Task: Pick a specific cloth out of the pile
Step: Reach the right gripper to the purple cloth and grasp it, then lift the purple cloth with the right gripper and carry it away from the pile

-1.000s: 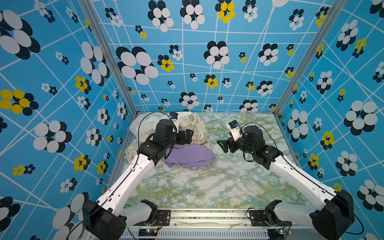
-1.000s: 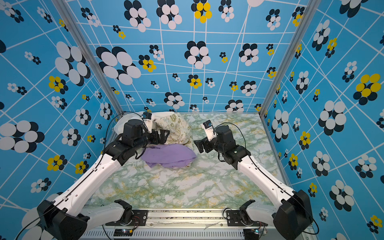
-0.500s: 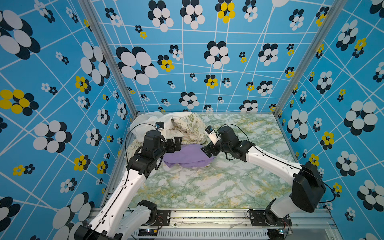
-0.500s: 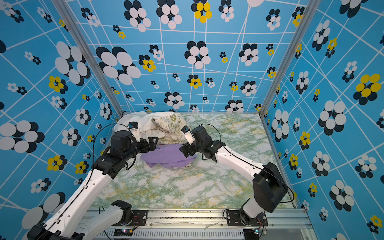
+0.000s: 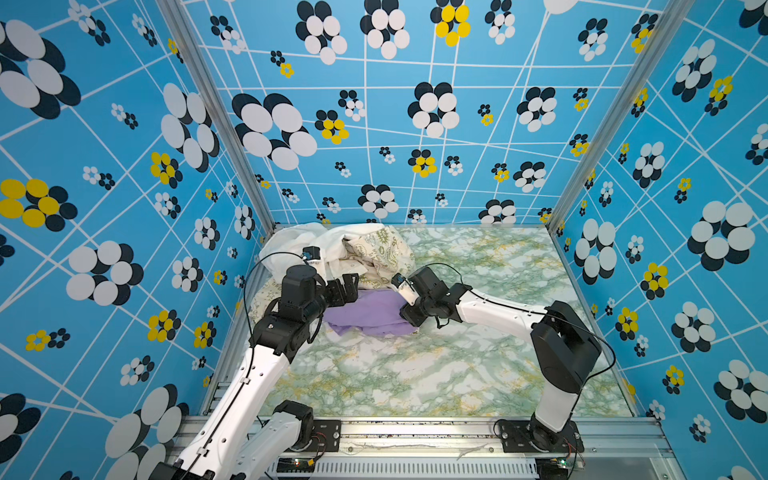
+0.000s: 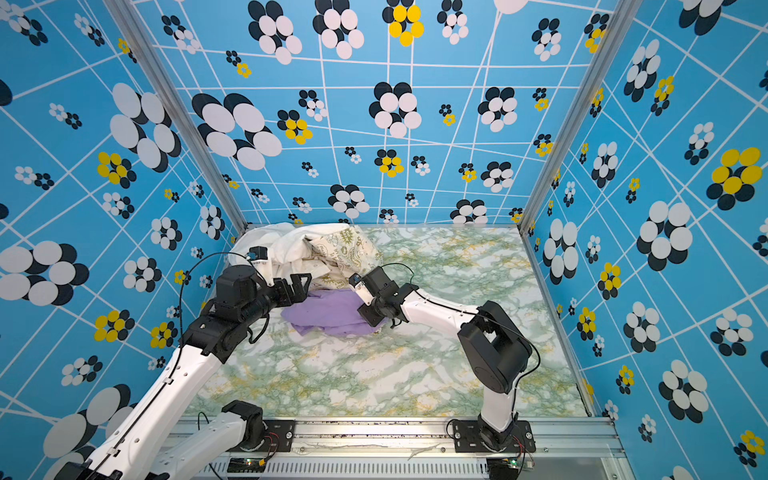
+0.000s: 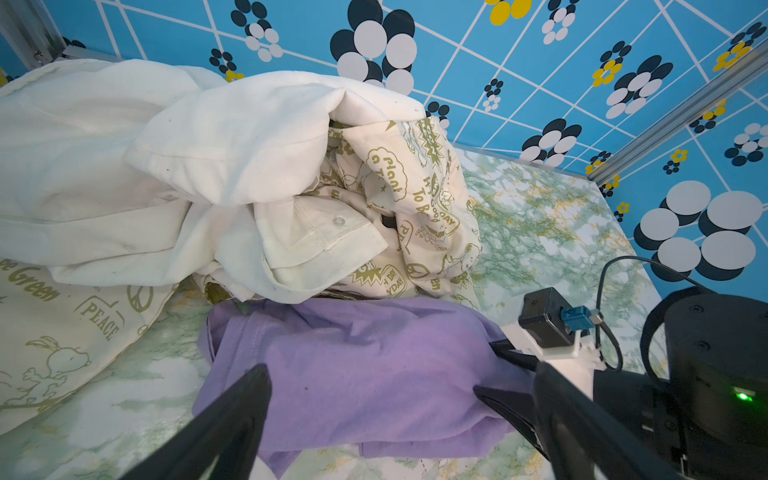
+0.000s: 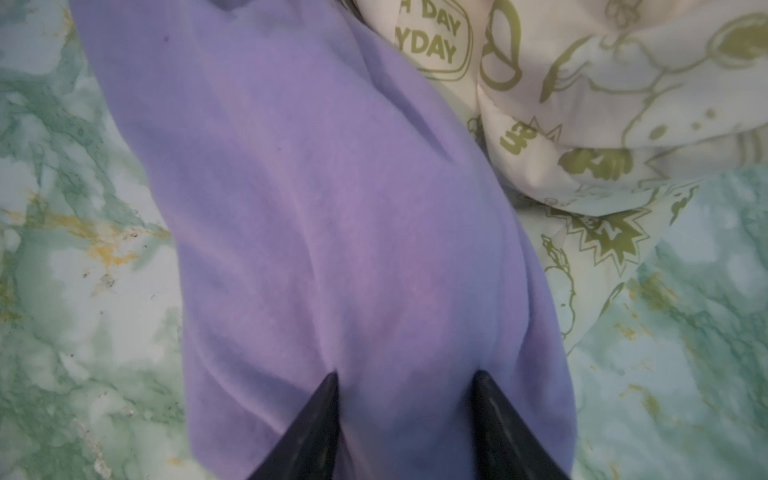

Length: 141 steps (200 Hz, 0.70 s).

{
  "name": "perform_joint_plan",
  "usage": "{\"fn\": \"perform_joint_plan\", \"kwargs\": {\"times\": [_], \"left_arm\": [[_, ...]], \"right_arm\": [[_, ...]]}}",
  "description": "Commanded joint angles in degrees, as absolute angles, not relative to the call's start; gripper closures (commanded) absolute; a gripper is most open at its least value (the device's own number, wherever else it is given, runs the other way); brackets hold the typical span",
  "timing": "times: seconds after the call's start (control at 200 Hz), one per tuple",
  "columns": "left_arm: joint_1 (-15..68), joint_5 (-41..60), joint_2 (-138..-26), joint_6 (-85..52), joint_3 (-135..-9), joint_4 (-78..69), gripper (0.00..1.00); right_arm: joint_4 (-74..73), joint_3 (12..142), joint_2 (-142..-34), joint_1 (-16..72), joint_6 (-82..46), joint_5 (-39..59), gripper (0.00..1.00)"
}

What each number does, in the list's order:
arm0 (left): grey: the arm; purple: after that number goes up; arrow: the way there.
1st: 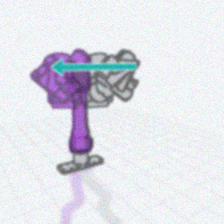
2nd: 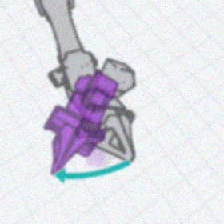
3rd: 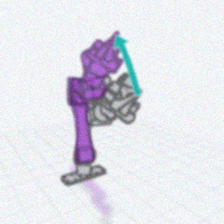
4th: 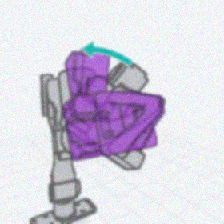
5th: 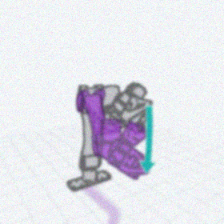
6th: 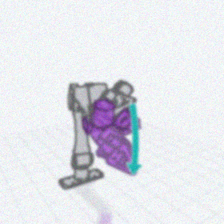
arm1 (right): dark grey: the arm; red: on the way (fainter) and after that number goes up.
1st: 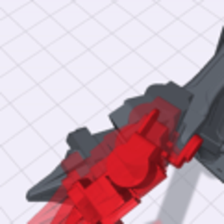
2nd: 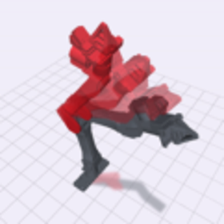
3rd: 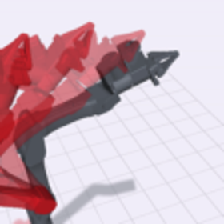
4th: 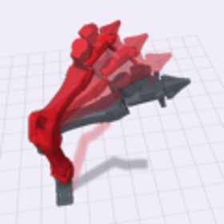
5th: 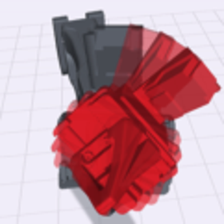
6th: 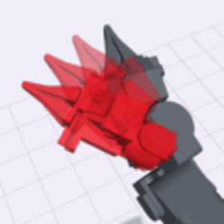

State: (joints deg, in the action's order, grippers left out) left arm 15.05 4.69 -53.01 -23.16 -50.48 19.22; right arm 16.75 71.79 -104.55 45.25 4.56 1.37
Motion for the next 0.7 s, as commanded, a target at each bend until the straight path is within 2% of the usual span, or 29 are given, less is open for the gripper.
{"fn": "perform_joint_plan", "kwargs": {"times": [0.0,0.125,0.25,0.7], "left_arm": [[14.3,4.7,-51.9,-23.9,-49.1,17.9,0.01],[14.1,4.7,-51.8,-24.3,-48.8,17.4,0.01],[13.8,4.4,-51.7,-24.4,-48.6,17.1,0.01],[13.0,4.3,-50.5,-25.1,-47.3,16.0,0.01]], "right_arm": [[17.0,72.4,-104.0,45.4,3.2,0.1,0.62],[15.9,72.3,-102.8,45.4,2.7,0.3,0.86],[14.2,72.3,-100.2,45.4,2.2,0.0,1.0],[6.5,74.0,-86.0,45.4,1.1,-0.5,1.0]]}}
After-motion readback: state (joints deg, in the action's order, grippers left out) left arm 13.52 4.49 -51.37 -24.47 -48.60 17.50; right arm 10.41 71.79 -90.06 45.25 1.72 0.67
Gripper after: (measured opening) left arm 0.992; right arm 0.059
